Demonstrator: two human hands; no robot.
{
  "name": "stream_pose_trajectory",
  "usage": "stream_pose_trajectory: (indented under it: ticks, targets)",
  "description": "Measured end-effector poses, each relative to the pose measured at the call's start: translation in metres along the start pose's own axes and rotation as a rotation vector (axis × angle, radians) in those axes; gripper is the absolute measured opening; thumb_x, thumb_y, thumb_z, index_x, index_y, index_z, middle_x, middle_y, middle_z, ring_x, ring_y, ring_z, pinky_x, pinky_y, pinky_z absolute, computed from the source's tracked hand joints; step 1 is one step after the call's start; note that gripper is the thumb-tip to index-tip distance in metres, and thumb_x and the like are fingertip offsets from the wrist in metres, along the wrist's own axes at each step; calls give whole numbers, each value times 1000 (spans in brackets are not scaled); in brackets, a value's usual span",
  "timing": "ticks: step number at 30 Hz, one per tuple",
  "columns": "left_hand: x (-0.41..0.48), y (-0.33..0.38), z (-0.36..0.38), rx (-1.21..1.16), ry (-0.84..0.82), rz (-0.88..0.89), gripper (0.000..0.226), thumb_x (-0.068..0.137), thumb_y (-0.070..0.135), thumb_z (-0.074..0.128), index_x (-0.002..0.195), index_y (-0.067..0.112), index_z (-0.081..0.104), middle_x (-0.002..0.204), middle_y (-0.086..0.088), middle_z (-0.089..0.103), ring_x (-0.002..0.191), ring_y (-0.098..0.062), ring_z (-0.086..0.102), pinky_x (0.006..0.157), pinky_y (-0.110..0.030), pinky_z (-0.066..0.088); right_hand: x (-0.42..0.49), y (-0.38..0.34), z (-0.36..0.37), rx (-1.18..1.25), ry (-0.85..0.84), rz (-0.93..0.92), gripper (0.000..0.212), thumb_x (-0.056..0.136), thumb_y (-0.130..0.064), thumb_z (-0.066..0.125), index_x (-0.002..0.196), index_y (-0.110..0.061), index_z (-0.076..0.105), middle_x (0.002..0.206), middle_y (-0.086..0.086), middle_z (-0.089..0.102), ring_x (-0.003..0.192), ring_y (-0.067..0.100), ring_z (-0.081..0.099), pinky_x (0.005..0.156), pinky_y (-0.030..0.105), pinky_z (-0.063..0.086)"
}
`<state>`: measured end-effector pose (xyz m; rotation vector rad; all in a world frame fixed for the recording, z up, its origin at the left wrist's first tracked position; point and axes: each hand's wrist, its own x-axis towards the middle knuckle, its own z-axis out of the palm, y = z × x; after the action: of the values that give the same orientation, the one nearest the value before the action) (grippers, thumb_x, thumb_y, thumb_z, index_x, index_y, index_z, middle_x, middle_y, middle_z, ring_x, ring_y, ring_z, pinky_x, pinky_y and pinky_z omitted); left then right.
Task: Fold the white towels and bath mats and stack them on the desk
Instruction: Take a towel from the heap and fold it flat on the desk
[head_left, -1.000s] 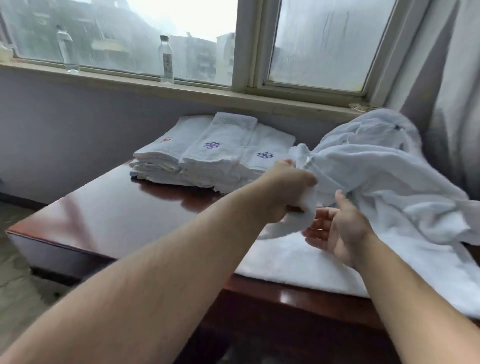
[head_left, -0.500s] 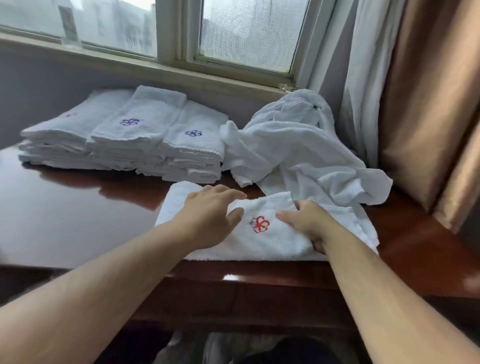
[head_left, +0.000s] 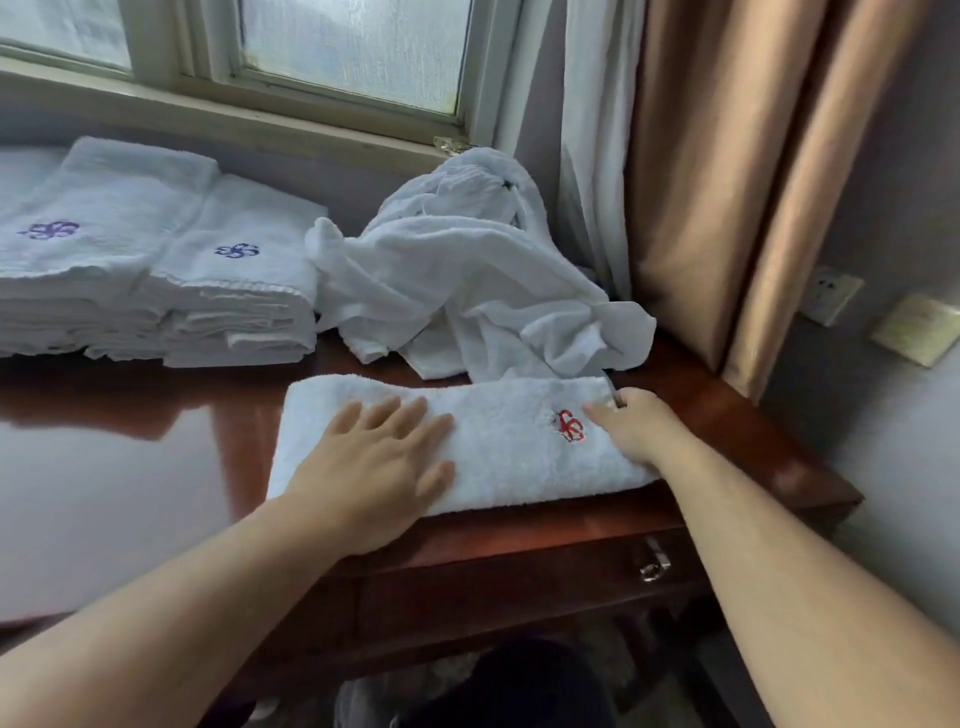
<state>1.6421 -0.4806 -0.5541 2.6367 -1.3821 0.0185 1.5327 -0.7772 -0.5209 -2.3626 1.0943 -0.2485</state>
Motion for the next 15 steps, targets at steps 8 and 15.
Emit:
stream_pose_trajectory:
  ticks: [8, 15]
  targets:
    - [6, -32, -8, -212, 239, -256, 58, 100, 57, 23, 152, 36, 36, 164, 2, 27, 152, -20, 15, 121, -38, 12, -21, -70, 31, -82, 426, -548, 26, 97, -31, 55, 110, -12, 67, 113, 10, 63, 108, 28, 54, 91, 39, 44]
    - [-4, -72, 4, -414, 269, -591, 75, 95, 65, 37, 157, 26, 24, 158, -6, 39, 146, -30, 26, 117, -45, 24, -34, -91, 93, -261, 165, -622, 42, 98, -56, 31, 114, -35, 63, 115, -12, 67, 109, 15, 52, 100, 39, 32]
